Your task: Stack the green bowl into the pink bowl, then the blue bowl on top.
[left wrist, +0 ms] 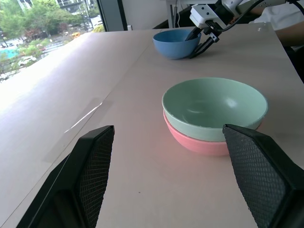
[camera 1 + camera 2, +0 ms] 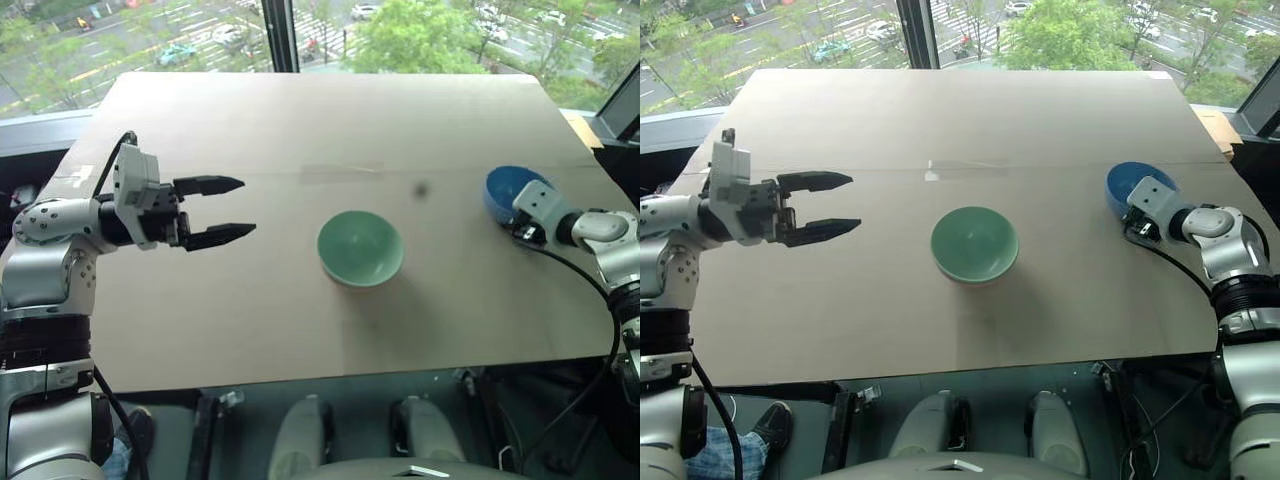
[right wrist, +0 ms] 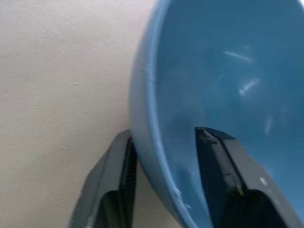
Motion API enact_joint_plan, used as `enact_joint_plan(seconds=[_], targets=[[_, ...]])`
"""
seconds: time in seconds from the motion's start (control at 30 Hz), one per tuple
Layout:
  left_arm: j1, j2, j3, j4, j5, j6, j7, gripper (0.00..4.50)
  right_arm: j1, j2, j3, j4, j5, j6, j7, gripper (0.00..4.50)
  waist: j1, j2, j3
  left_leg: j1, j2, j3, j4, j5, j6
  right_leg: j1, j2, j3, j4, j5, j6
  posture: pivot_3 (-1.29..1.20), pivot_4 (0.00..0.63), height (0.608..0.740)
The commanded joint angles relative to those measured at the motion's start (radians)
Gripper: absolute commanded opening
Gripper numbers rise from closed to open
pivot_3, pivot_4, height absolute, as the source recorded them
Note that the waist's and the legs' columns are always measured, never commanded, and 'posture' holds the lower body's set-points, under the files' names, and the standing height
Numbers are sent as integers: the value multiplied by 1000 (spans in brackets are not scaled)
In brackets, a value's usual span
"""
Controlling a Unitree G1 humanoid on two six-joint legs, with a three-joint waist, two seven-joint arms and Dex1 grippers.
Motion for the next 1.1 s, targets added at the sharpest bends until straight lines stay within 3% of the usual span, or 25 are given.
enact_joint_plan(seconds=[0.03, 0.07, 0.2, 0.27, 0.43, 0.57, 0.7, 1.1], targets=[[11, 16, 39, -45, -16, -6, 18, 3857, -38, -6, -16, 22, -16, -42, 14, 456, 0, 0, 0, 0, 0, 0, 0, 0, 0, 0, 0, 0, 0, 0, 0, 0, 150, 738], [16, 18, 38, -49, -18, -3, 17, 3857, -40, -6, -15, 28, -20, -50, 15, 90, -1, 0, 0, 0, 0, 0, 0, 0, 0, 0, 0, 0, 0, 0, 0, 0, 150, 738], [19, 19, 39, -52, -31, 21, 23, 3857, -27, -12, -8, 16, -40, -85, 37, 90, 1, 1, 1, 0, 0, 0, 0, 0, 0, 0, 0, 0, 0, 0, 0, 0, 150, 738], [15, 15, 34, -40, -23, 12, 26, 3857, 3, -22, -8, -85, -42, -62, 53, 90, 1, 1, 1, 0, 0, 0, 0, 0, 0, 0, 0, 0, 0, 0, 0, 0, 150, 738], [13, 3, 19, -20, -4, -12, 28, 3857, 94, -56, -33, -535, 5, 103, 167, 90, 0, 4, 2, 0, 1, 0, -1, 0, 0, 0, 0, 0, 1, 0, 0, 0, 150, 738], [3, -3, 7, 0, 3, -22, 22, 3857, 143, -62, -36, -942, 106, 350, 267, 90, 1, 3, 2, 0, 1, -1, 0, 0, 0, 0, 0, -1, 1, 0, 0, 0, 150, 738], [-31, -11, -19, 40, 20, -43, 6, 3857, 134, -53, 12, -1205, 146, 525, 301, 90, 14, 3, 2, -1, 1, -2, 0, 0, 0, 0, 0, -2, 1, 0, 0, 0, 150, 738], [-101, -32, -60, 111, 49, -76, -34, 3857, 19, 103, 154, -1461, 167, 766, 213, 90, 26, 2, 1, -2, 0, -2, 1, 0, 0, 0, 0, -3, 1, 0, 0, 0, 150, 738]])
